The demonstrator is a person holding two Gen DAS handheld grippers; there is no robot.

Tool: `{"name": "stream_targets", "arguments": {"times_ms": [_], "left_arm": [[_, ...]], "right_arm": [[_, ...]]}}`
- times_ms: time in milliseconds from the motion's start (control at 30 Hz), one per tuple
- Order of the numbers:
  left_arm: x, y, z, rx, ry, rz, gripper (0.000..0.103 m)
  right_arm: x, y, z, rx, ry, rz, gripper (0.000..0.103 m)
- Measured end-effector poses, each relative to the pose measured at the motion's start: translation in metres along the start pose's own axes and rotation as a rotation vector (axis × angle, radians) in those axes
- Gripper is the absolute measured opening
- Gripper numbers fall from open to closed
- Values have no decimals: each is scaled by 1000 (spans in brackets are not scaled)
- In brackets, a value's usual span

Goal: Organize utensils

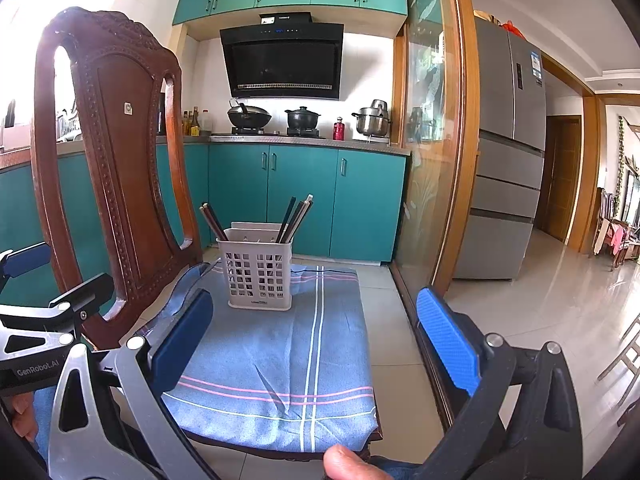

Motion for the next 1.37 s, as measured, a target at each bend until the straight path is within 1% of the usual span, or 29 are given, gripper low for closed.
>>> {"name": "stream_targets", "arguments": {"times_ms": [867, 1133, 1233, 1267, 1300, 1333, 1367], "left_arm": [[-3, -6, -2, 8, 8, -12, 99], [-6, -16, -3, 0, 20, -33, 99], [-11, -32, -4, -14, 42, -91, 99], [-13, -42, -5, -36, 52, -125, 99], [-16, -54, -6, -61, 65, -163, 99], [-19, -72, -7, -99, 87, -220, 99], [-22, -85, -9, -123, 104, -253, 99]], "right_arm": [[-3, -10, 1, 11, 17, -19, 100], [-6, -18, -2, 14, 19, -34, 100], [-10, -27, -1, 10, 16, -58, 100], [-12, -33, -2, 4, 14, -76, 100], [-14, -42, -1, -6, 10, -106, 100], [-19, -59, 0, -15, 4, -161, 100], [-23, -75, 1, -9, -3, -209, 100]]}}
Point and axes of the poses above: each gripper's, at about its wrist camera, not at the fingertips, and y roughly against the way its jaws point, z to its right, x to its top, the point moved 2 cm from there along -y, roughly the way its jaws point, and after that the axes turned 8 degrees about -x, right-handed, at the moved point
